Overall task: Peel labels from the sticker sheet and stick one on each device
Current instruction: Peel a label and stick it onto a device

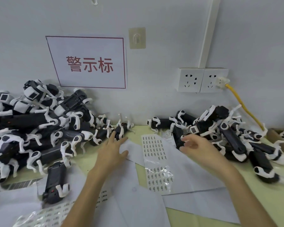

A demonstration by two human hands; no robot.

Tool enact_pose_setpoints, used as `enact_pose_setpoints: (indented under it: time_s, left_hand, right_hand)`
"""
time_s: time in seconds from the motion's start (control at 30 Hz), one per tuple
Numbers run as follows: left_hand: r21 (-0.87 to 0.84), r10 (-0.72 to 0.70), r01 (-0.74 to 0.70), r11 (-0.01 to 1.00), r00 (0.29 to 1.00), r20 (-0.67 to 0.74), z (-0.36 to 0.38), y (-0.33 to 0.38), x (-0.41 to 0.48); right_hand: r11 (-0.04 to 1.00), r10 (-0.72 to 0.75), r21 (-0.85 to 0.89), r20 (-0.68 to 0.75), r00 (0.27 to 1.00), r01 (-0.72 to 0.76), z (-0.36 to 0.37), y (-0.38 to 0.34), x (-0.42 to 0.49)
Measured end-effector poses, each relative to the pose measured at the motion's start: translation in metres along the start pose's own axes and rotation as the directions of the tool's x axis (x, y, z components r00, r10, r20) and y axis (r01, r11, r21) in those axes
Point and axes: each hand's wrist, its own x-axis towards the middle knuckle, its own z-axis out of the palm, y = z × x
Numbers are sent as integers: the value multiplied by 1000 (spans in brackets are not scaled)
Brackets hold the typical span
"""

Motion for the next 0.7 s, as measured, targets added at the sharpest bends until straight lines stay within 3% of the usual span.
enact_pose_setpoints:
  time_s: [0.13,0.4,0.5,0.57,0.63,0.7]
  left_hand:
    - [38,-38,39,999,999,-31,9,-7,2]
    - [1,-112,112,994,993,37,6,1,0]
    - [-157,-73,69,985,997,-19,-4,16,-6]
    - [-400,-23,10,916,999,-28,-18,30,-13]
    - [-666,60,29,746,992,110,-34,48,-21]
    - [-754,209,41,656,949,234,-46,61,-30]
  right_hand:
    - [990,81,-124,118,990,-66,16,10,4]
    - [998,5,-68,89,996,1,25,5,0]
    - [998,-64,16,38,997,63,10,-7,-2]
    - [987,-109,115,-43,993,113,-3,-15,-6]
    - [962,-153,204,-154,976,183,-17,-21,-10]
    - [934,-183,259,-248,951,247,-29,-23,-12]
